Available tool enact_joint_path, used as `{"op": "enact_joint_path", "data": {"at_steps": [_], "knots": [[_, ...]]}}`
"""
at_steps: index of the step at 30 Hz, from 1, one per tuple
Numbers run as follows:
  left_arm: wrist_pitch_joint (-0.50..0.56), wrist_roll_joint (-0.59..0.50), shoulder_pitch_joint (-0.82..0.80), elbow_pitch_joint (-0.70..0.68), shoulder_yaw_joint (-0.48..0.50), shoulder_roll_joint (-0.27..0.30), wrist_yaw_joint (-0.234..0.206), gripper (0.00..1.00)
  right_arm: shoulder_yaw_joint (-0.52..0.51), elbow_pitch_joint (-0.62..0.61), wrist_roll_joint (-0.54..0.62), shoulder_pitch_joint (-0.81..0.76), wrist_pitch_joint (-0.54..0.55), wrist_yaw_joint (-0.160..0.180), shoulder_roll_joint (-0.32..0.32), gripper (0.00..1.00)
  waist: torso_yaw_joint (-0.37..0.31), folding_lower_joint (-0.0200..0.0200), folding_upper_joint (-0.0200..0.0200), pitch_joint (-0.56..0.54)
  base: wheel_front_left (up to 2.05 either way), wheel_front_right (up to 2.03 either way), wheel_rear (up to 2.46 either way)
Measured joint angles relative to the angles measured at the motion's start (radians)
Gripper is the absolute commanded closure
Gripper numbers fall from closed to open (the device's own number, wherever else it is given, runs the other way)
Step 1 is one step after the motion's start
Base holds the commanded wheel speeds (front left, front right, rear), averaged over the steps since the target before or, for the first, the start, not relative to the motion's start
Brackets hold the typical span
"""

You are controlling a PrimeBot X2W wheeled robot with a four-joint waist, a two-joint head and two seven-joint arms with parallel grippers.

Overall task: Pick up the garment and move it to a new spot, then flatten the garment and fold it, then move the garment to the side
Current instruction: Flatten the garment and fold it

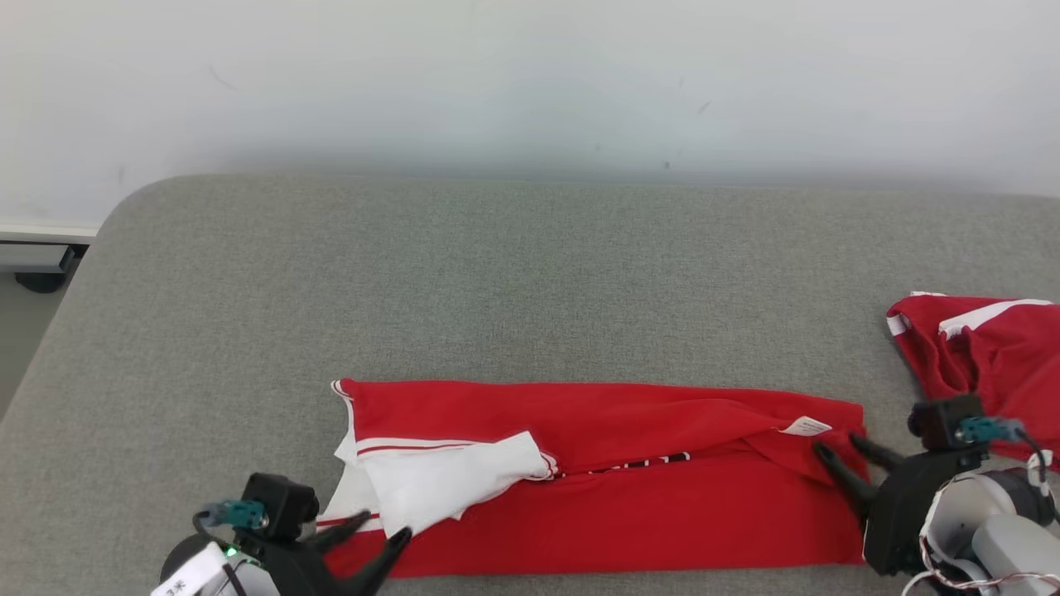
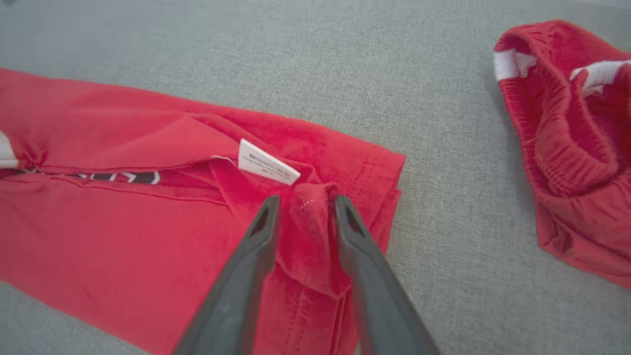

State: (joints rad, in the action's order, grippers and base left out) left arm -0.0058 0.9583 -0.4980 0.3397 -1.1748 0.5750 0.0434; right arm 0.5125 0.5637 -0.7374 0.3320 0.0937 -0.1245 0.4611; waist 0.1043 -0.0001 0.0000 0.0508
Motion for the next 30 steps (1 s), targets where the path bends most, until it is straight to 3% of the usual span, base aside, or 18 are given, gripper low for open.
{"op": "enact_joint_path", "data": {"at_steps": [12,17,25,30], "knots": [[-0.188,0.021,0.033,-0.049,0.134,-0.012,-0.122,0.0,-0.118,-0.072,-0.089,-0.026,-0.108,0.001,-0.002,0.0,-0.003,0.0001,0.0,-0.009,0.0,0.0,0.0],[-0.23,0.019,0.085,-0.062,0.168,-0.022,-0.159,0.0,-0.142,-0.069,-0.09,-0.07,-0.148,0.046,-0.011,0.0,-0.005,0.0,0.0,-0.03,0.0,0.0,0.0],[-0.242,-0.025,0.169,-0.072,0.244,-0.029,-0.175,0.0,-0.159,-0.063,-0.095,-0.171,-0.192,0.108,-0.029,0.0,-0.005,0.0,0.0,-0.063,0.0,0.0,0.0],[-0.243,-0.088,0.255,-0.015,0.369,-0.077,-0.175,0.0,-0.161,-0.081,-0.095,-0.204,-0.21,0.136,-0.035,0.0,-0.002,-0.0001,0.0,-0.077,0.0,0.0,0.0]]}}
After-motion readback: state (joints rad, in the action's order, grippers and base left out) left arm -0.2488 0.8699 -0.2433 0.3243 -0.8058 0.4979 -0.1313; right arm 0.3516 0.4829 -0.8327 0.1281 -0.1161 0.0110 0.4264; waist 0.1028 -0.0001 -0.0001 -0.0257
